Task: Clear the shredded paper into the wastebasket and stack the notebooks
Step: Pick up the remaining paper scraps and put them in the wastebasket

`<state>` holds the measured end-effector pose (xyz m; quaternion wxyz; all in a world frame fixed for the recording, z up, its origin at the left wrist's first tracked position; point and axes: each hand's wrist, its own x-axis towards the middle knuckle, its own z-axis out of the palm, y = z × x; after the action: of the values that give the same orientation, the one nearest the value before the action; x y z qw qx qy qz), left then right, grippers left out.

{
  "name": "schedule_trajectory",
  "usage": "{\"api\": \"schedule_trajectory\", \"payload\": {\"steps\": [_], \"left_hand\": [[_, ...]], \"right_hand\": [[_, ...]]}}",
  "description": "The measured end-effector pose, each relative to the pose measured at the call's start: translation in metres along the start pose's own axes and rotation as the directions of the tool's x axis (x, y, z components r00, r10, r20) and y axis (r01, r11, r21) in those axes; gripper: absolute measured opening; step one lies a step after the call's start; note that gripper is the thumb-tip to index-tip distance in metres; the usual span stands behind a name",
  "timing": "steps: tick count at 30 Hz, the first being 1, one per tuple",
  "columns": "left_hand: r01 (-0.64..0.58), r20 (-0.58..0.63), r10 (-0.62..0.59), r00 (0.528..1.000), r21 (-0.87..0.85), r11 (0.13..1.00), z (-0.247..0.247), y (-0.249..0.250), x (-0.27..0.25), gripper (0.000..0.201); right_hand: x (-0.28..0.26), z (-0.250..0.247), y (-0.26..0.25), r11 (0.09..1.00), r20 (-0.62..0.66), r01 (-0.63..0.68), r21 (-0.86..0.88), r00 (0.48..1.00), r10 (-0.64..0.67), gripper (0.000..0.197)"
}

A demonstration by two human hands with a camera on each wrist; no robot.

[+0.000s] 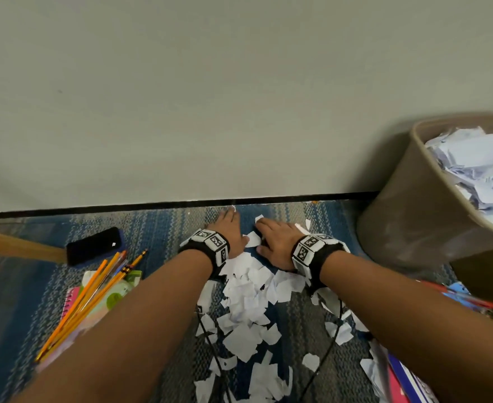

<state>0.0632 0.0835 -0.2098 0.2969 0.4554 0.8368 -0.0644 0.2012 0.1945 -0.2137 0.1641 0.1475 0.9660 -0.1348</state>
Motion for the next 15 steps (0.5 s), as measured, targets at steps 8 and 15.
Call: {"api": "schedule_trajectory", "payload": {"steps": [8, 15], "left_hand": [[-0.240, 0.002, 0.240, 0.971, 0.027, 0.970, 0.031, 0.004, -0.045, 0.062], [-0.216, -0.156, 0.269, 0.950, 0.289, 0.933, 0.025, 0.000, -0.113, 0.061]], "right_hand": [[-0.040, -0.001, -0.006, 0.920, 0.002, 0.084, 0.384, 0.996, -0.091, 0.036], [-0.087, -0.001, 0.008, 0.857, -0.136, -0.435, 0.276, 0.865, 0.483, 0.059]]}}
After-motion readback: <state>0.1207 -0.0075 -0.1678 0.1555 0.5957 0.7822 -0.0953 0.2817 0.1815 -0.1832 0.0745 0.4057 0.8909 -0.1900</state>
